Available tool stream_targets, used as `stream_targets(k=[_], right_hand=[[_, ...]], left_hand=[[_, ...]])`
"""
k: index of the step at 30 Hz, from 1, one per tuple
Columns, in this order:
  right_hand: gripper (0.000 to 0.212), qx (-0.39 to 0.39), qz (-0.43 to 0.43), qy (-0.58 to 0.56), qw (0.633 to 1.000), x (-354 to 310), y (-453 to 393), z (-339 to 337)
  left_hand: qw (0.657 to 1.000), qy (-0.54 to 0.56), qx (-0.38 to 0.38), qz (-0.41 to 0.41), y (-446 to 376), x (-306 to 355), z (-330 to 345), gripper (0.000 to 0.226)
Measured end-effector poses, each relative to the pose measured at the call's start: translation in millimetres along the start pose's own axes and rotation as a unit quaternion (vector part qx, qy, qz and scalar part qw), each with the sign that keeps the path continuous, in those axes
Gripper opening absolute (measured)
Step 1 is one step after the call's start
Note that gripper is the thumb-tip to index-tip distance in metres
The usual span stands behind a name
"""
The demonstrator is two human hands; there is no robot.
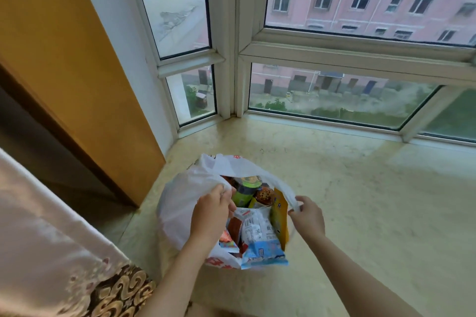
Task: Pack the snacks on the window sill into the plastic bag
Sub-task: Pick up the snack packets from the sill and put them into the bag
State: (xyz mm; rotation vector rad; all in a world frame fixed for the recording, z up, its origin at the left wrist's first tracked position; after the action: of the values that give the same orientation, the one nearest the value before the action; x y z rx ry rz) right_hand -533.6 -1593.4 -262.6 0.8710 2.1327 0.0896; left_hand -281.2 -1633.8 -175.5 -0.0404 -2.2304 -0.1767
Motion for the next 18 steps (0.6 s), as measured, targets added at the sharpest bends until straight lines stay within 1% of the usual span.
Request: stream_targets(k=[2, 4, 6, 9, 14, 18], right_hand=[[0.035, 0.002, -0.010, -0.073, 0.997, -13, 0, -10], [0.029, 0.019, -0.034, -0.144, 0.989, -31, 0, -24], [0.027, 0.027, -0.063, -0.190, 0.979, -50, -2, -38], [0.024, 0.011, -0.084, -0.254, 0.964, -75, -6, -58], [0.023, 0.006, -0.130, -0.300, 0.945, -115, -15, -101], [0.024, 0.024, -0.196, -0.304, 0.932, -140, -11, -136]], left_hand=[[0.999, 0.034, 0.001, -0.004, -4, 9, -4, 0.032], [0.997, 0.077, 0.009, -0.009, -11, 17, -12, 0.024], [0.994, 0.103, 0.018, -0.009, -20, 26, -21, 0.017], [0.991, 0.129, 0.025, 0.002, -39, 43, -35, 0.014], [0.980, 0.196, 0.033, 0.026, -65, 85, -53, 0.012], [0.974, 0.218, 0.038, 0.042, -81, 112, -58, 0.014]])
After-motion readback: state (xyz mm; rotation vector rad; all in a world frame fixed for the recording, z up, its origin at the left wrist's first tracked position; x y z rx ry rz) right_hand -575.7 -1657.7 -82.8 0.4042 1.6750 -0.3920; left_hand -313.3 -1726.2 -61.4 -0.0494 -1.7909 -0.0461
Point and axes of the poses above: each hand's wrist, its own y-axis away from the middle knuckle, its own z-axis out of the palm, x = y × z, the point moved 7 cm from there along -y, towards the middle knuckle, and after that the axes turned 1 degree about -y, right-handed, at the moved point
